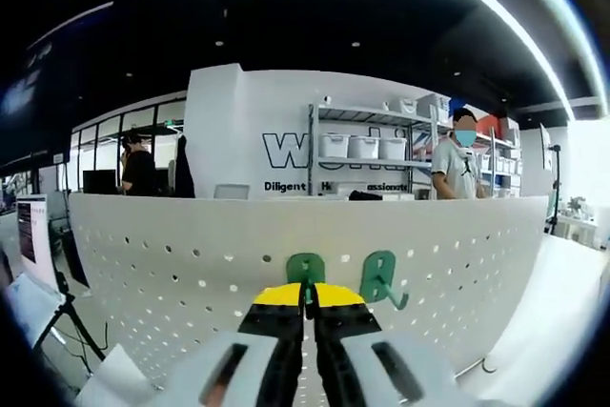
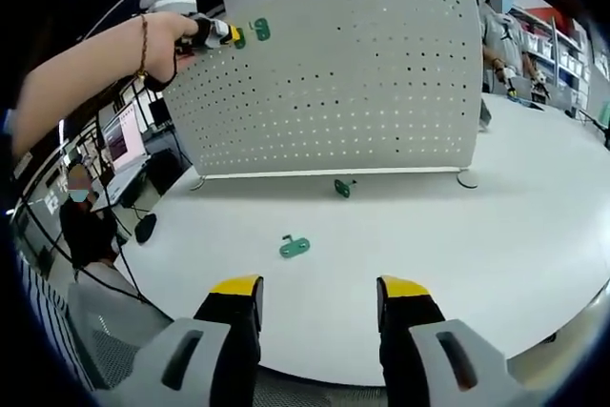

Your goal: Insert the hook assembly into the mounting plate slot until the hook locks in place.

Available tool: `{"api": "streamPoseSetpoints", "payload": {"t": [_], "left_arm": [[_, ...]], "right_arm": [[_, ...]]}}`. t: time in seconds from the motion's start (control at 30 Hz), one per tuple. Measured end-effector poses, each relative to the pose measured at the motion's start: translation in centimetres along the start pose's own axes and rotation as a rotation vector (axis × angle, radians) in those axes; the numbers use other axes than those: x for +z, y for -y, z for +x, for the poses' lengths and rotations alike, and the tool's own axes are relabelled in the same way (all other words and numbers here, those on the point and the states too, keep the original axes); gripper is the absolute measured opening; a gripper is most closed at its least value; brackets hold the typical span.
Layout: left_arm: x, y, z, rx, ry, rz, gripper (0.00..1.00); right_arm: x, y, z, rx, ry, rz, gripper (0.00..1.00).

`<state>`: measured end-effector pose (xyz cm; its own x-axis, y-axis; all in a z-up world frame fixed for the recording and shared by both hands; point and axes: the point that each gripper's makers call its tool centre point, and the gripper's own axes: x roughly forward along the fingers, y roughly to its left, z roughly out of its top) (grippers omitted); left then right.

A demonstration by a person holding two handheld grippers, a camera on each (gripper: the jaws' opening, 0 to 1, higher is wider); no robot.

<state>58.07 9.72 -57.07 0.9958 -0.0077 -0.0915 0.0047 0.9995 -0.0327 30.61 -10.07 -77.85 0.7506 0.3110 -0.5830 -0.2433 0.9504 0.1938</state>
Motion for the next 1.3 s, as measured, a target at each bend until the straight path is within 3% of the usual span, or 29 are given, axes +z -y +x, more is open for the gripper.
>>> {"api": "streamPoseSetpoints", "payload": {"t": [0.33,0.5,0.63,0.77,0.87,0.97,1.03,1.17,1.3], "left_arm": [[0.0,0.0,-0.5,-0.037,-0.014,-0.014,0.04],[0.0,-0.2,-1.0,-0.053,-0.032,-0.027,0.21],[0.0,-0.3,-1.8,-0.09,-0.047,-0.02,0.28],[0.1,-0.5,-3.3,-0.146,-0.061,-0.012,0.38],[0.0,-0.9,-4.6,-0.181,-0.078,-0.001,0.4],[0.8,-2.1,-6.2,-0.186,-0.042,-0.03,0.4],[0.8,-2.7,-6.9,-0.196,-0.049,-0.028,0.41],[-0.1,-3.8,-8.3,-0.226,-0.091,-0.041,0.48],[-1.2,-4.6,-10.0,-0.244,-0.111,-0.04,0.49]], "right_arm": [[0.0,0.0,0.0,-0.004,0.0,-0.012,0.45],[0.1,-0.1,0.0,-0.007,0.001,-0.014,0.45],[0.4,-0.2,0.0,-0.007,0.008,-0.022,0.45],[0.8,-0.2,0.1,-0.009,0.016,-0.026,0.45],[1.1,-0.1,0.1,-0.013,0.025,-0.029,0.45],[1.3,-0.1,0.1,-0.015,0.028,-0.031,0.45],[1.4,0.0,0.1,-0.017,0.034,-0.034,0.45],[1.4,0.0,0.0,-0.02,0.035,-0.038,0.45],[1.4,-0.2,-0.1,-0.019,0.035,-0.042,0.45]]}}
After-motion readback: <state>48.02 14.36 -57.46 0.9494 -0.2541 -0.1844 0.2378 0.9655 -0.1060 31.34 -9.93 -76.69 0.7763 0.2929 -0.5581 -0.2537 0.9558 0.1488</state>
